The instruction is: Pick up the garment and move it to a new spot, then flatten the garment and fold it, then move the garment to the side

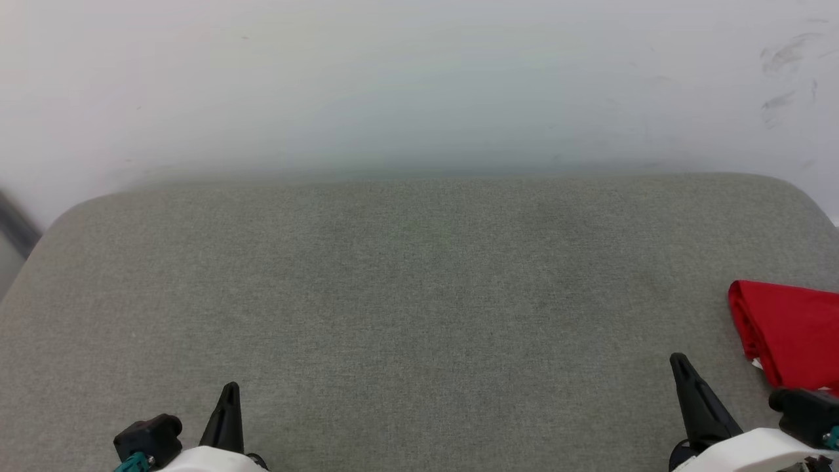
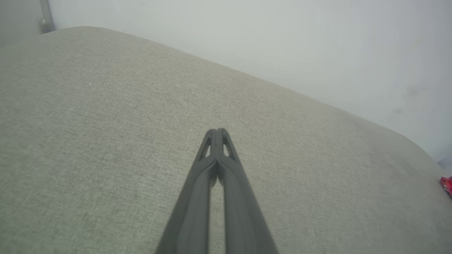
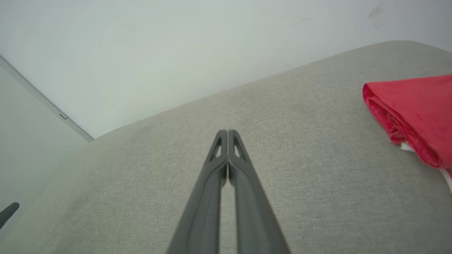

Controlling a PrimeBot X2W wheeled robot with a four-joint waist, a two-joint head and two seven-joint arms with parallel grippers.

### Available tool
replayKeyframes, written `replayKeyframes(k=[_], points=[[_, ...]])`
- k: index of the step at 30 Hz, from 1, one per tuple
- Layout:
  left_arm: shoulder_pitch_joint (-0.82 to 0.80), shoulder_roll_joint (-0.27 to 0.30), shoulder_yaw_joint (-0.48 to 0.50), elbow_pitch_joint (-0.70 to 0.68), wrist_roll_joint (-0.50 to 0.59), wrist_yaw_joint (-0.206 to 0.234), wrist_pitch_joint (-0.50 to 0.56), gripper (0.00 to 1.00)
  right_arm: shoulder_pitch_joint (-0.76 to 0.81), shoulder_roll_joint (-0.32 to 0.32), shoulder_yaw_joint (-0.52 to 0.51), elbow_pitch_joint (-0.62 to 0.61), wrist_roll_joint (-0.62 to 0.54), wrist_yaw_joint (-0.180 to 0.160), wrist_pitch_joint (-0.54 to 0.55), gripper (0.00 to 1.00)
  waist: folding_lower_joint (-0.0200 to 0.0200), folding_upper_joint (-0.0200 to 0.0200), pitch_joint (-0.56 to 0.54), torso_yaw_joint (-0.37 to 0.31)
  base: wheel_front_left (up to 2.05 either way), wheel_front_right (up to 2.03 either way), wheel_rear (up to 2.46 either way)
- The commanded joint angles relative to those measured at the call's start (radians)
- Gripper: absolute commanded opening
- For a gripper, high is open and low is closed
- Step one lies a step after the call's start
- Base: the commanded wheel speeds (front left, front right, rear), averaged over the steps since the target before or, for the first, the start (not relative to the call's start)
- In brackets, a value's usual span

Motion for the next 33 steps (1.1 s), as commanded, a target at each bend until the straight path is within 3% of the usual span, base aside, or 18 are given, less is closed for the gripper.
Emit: replayKeyframes(k=[1,33], points=[[-0.033,-0.003,0.018,-0.012,-0.044,-0.011,0.01,0.0,-0.038,-0.004,-0.005,-0.002,0.053,0.0,0.0,0.0,0.0,0.0,0.001,0.0,0.0,0.0,0.0],[-0.089,-0.062,0.117,-0.003,-0.437,-0.09,0.125,0.0,-0.123,-0.005,-0.028,0.099,0.506,0.0,0.02,0.0,0.0,0.0,0.018,0.006,0.0,0.0,0.0]])
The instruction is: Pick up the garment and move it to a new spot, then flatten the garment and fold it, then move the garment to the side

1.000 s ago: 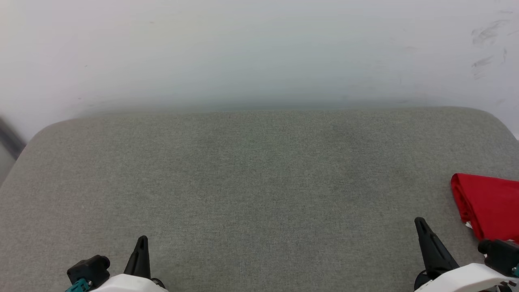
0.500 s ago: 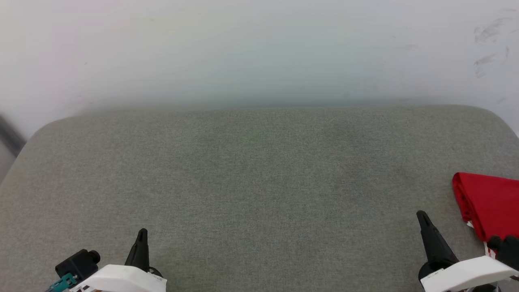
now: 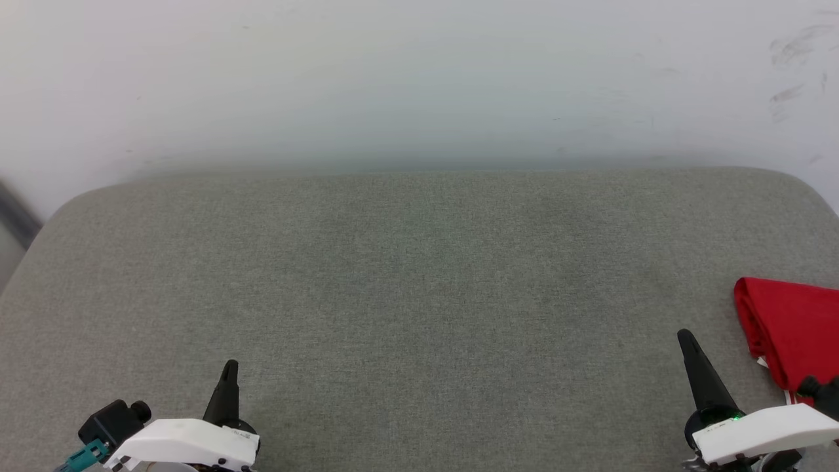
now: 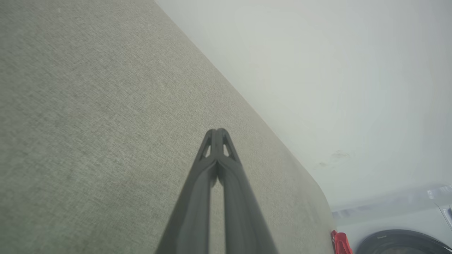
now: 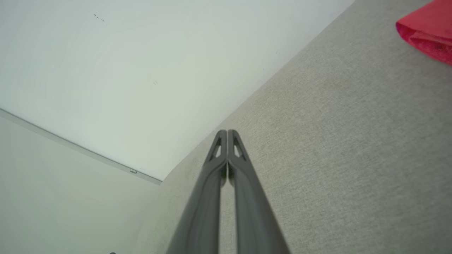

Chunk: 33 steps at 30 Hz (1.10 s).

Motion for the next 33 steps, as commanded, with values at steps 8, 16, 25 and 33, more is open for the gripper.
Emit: replayKeyframes(k=[8,16,25,33], points=[[-0.039,-0.012,0.03,-0.006,-0.097,-0.022,0.027,0.0,-0.044,-0.003,-0.009,0.015,0.113,0.0,0.007,0.0,0.0,0.0,0.004,0.002,0.0,0.0,0.0],[-0.05,-0.024,0.049,-0.004,-0.173,-0.037,0.051,0.0,-0.06,-0.002,-0.014,0.035,0.201,0.0,0.013,0.0,0.0,0.0,0.009,0.003,0.0,0.0,0.0],[-0.061,-0.036,0.07,-0.002,-0.253,-0.054,0.074,0.0,-0.076,-0.001,-0.021,0.056,0.291,0.0,0.017,0.0,0.0,0.0,0.014,0.005,0.0,0.0,0.0],[-0.071,-0.046,0.086,0.0,-0.318,-0.067,0.094,0.0,-0.091,0.001,-0.026,0.074,0.365,0.0,0.023,0.0,0.0,0.0,0.018,0.006,0.0,0.0,0.0]])
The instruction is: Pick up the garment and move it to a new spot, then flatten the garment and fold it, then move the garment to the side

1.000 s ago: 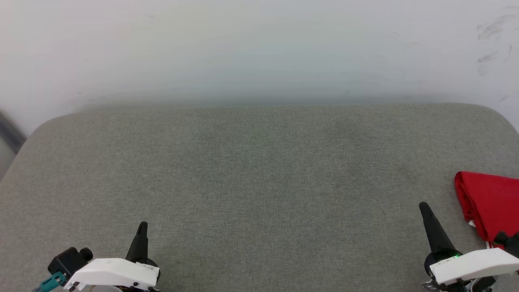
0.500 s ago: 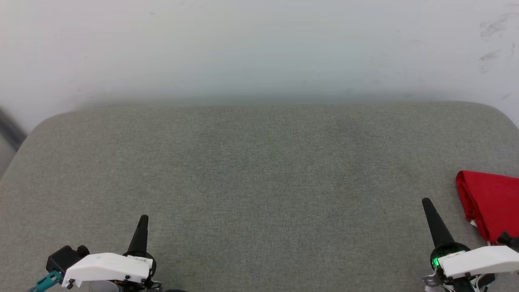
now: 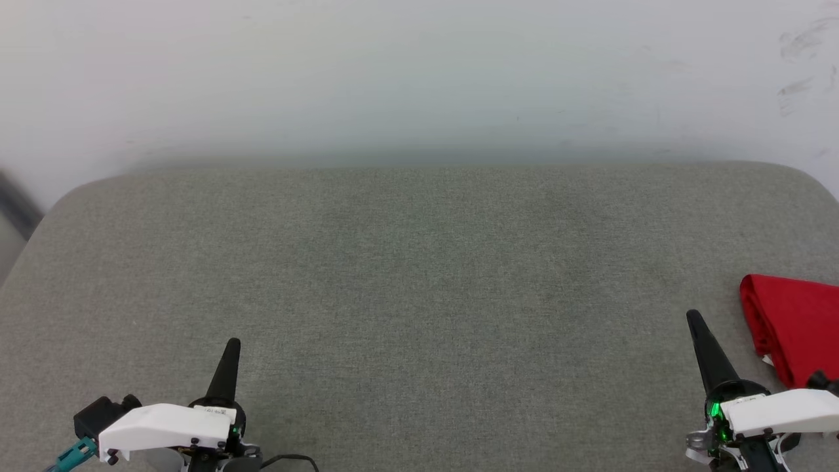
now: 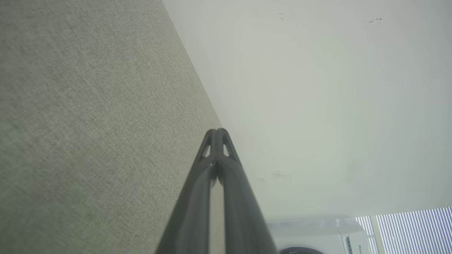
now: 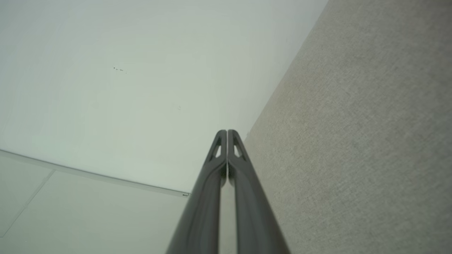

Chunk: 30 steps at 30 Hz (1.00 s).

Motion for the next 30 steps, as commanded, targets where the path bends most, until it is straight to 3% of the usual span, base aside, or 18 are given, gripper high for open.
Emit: replayKeyframes(k=[1,30], points=[[-0.027,-0.001,0.009,-0.004,-0.022,-0.008,0.008,0.0,-0.023,0.001,-0.003,0.001,0.028,0.0,0.005,0.0,-0.0001,0.0,0.001,0.0,0.0,0.0,0.0],[-0.053,-0.032,0.06,0.002,-0.226,-0.049,0.069,0.0,-0.066,0.006,-0.022,0.055,0.257,0.0,0.019,0.0,-0.0001,0.0,0.017,0.006,0.0,0.0,0.0]])
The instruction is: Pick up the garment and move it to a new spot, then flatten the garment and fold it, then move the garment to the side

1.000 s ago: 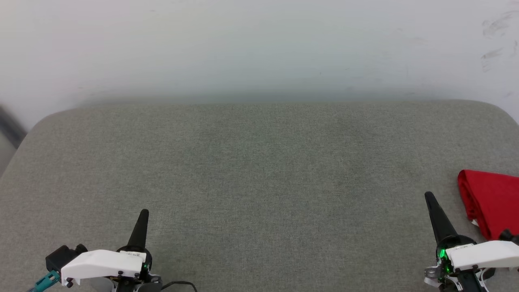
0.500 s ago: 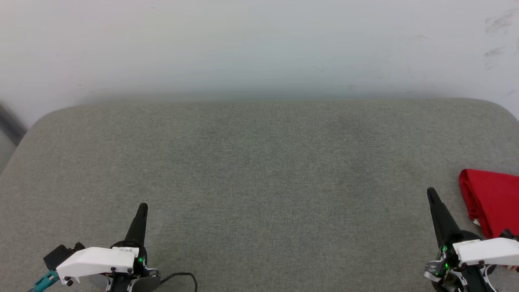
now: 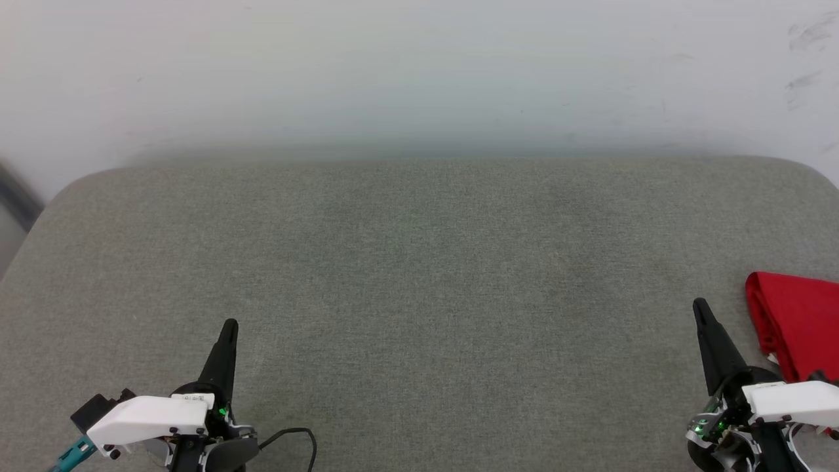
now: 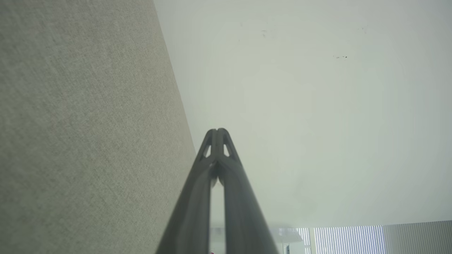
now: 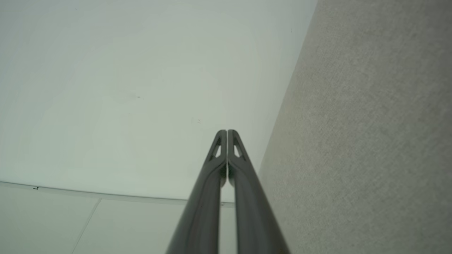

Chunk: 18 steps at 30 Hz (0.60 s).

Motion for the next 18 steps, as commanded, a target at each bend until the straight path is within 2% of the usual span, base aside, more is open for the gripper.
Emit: replayKeyframes(k=[1,18], points=[[-0.018,-0.002,0.007,0.0,-0.021,-0.007,0.008,0.0,-0.019,0.004,-0.003,0.004,0.025,0.0,0.003,0.0,-0.0001,0.0,0.001,0.0,0.0,0.0,0.0],[-0.025,-0.015,0.026,0.002,-0.095,-0.022,0.031,0.0,-0.034,0.007,-0.01,0.024,0.107,0.0,0.009,0.0,-0.0001,0.0,0.008,0.003,0.0,0.0,0.0]])
